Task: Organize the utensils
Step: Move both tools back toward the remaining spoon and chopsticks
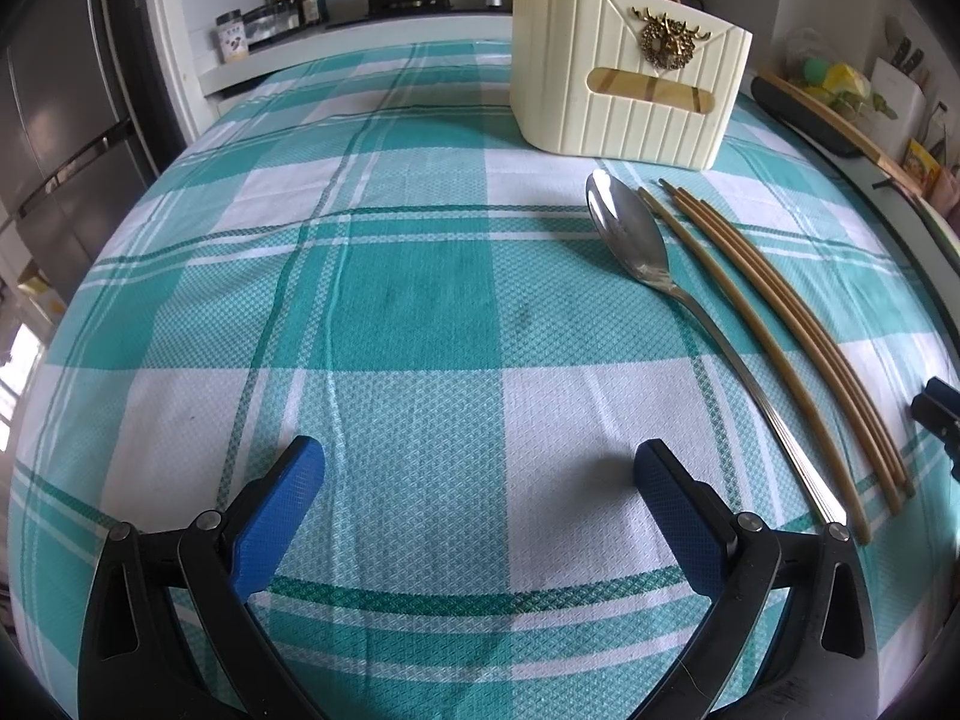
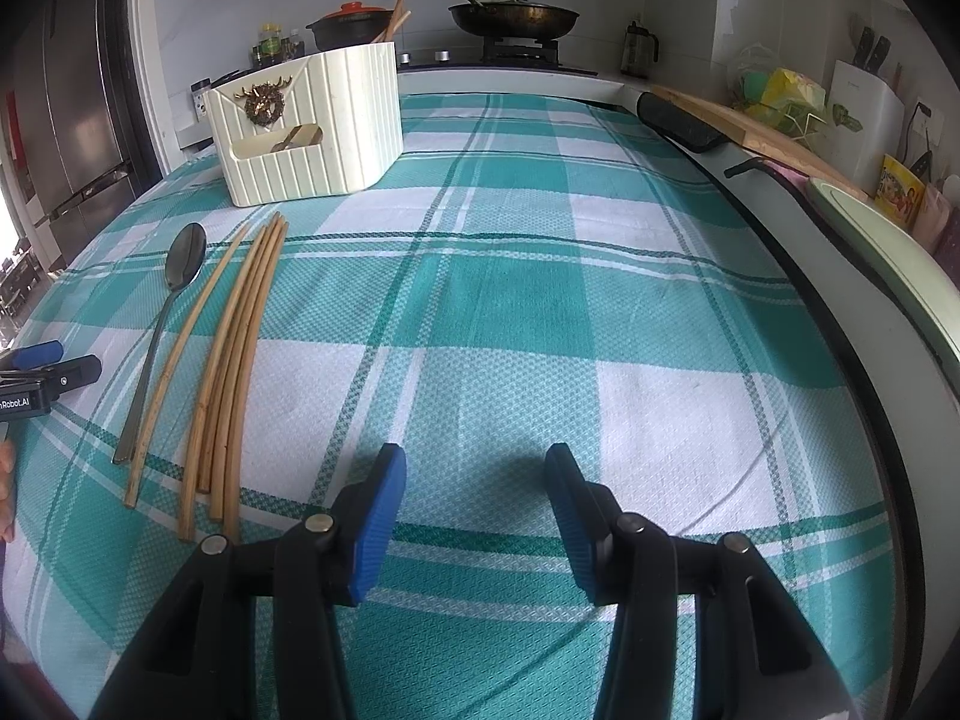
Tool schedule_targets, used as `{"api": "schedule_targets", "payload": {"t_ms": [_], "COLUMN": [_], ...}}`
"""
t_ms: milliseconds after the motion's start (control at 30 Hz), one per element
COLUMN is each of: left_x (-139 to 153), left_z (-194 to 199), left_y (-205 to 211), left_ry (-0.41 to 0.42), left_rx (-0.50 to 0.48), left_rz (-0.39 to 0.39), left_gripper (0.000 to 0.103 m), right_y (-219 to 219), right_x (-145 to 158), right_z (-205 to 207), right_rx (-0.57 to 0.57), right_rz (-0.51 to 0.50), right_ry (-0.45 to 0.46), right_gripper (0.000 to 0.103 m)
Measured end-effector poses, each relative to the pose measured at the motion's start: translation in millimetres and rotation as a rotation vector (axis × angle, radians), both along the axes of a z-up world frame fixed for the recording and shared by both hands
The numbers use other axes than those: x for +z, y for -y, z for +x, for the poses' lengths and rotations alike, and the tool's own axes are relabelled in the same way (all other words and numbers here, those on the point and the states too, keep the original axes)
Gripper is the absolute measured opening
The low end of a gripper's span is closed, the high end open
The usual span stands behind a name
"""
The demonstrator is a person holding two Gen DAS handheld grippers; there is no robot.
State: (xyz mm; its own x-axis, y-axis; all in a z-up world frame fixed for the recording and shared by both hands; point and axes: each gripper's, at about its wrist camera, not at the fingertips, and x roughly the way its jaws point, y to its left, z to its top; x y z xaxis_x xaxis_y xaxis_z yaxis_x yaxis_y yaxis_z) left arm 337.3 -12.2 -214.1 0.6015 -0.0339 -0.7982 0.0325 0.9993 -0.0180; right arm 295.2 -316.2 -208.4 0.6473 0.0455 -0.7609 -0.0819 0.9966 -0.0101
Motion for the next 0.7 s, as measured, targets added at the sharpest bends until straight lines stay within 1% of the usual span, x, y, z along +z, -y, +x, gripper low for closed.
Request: {"api": "schedule_targets", "payload": {"t_ms": [133,200,300,433,467,533,633,700], "left_x": [3.5,9.8,19.6,26.5,25.6,20.8,9.0,5.0], "left_z": [-0.2,-0.4,5.0,24.2,28.9,38.8,46.9,45.5], "left_y": [-0.6,2.2,14.1,36.8,41.4,50.3,53.7,51.8], "left_ry": [0.006,0.021,0.022,0.018,0.018,0.012,-0.025,-0.029], "left_rx": [0.031,0.041,0.019,0.005,0.008,0.025,0.046,0.046], "left_rz": [-0.001,-0.03,-0.071,-0.104,-0.095,-0.053,-0.015,-0.043], "left_gripper": [0.102,0.102,0.102,0.102,0.102,0.102,0.102,0.103], "right_y": [-0.1,0.0,0.1,0.0,0.2,0.2,0.2,0.3], "right_x": [-0.1,-0.1,-0.1,0.0,0.0,0.0,0.1,0.1], "right_z": [0.0,-0.1,-0.1,-0.1,-0.2,-0.1,-0.1,-0.2], "right_rx": [0.0,0.0,0.0,0.0,0.0,0.0,0.0,0.001], "right_rz": [0.0,0.0,0.0,0.0,0.001,0.001,0.001,0.0], "right_ry": [0.0,0.0,0.0,0.0,0.0,0.0,0.0,0.0], "right_gripper": [0.049,0.049,0.049,0.049,0.049,0.049,0.049,0.049]}}
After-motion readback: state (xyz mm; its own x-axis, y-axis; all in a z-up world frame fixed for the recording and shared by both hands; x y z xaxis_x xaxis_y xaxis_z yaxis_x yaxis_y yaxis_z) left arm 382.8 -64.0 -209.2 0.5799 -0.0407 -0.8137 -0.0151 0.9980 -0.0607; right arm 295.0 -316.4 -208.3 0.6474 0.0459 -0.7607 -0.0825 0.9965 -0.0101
